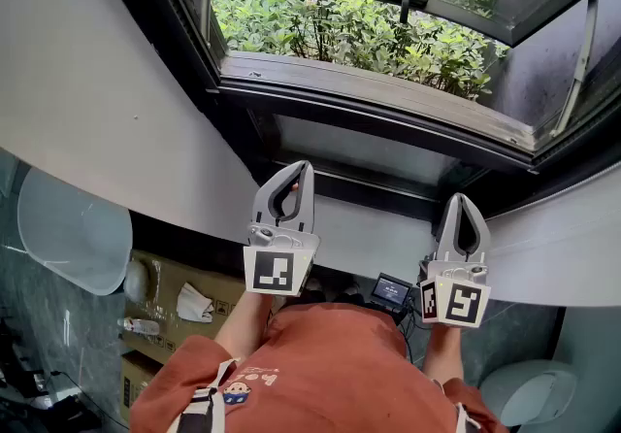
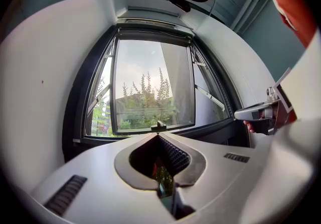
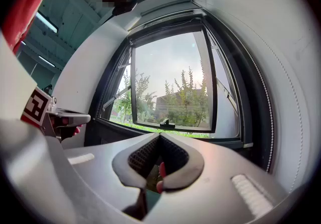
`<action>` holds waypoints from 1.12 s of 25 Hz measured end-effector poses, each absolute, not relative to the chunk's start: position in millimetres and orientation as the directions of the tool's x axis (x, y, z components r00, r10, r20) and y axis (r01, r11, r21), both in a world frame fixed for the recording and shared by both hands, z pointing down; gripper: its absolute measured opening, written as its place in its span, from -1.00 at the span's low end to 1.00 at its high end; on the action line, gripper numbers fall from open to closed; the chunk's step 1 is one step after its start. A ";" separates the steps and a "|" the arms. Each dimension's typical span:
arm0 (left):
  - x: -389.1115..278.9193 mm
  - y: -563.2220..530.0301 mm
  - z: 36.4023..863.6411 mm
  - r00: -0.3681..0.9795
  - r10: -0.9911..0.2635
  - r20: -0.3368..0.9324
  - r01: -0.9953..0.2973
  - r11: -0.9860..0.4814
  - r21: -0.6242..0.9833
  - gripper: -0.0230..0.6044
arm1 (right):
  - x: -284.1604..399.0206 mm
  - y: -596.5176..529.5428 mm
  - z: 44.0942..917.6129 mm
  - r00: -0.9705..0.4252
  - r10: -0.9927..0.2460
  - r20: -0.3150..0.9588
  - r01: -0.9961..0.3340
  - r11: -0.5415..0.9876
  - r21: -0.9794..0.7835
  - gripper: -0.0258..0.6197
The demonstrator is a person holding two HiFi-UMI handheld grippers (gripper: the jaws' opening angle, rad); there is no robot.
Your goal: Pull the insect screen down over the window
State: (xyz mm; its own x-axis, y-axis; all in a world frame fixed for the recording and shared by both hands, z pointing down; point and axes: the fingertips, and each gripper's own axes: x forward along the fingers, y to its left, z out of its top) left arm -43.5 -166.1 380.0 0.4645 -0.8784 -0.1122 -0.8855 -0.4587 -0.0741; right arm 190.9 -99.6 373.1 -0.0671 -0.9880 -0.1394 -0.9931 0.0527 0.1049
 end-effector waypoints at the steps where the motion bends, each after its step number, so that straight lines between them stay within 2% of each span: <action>1: -44.5 -166.3 378.1 0.462 -0.879 -0.115 -0.887 -0.456 -0.078 -0.91 | 190.2 -100.3 372.6 -0.071 -0.988 -0.140 -0.993 0.056 0.105 -0.89; 18: -32.2 -156.6 372.5 0.482 -0.864 -0.144 -0.875 -0.466 -0.130 -0.91 | 182.8 -95.2 371.2 -0.102 -0.979 -0.179 -0.985 0.074 0.153 -0.89; 28: -33.1 -158.1 374.7 0.483 -0.867 -0.119 -0.872 -0.465 -0.150 -0.91 | 183.5 -95.1 369.9 -0.093 -0.976 -0.197 -0.988 0.065 0.142 -0.89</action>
State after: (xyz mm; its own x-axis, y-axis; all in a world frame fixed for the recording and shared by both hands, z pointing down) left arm -33.1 -158.1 374.7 0.4831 -0.8674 -0.1192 -0.8724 -0.4654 -0.1497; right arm 183.5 -95.1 369.9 -0.0928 -0.9760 -0.1970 -0.9877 0.0653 0.1419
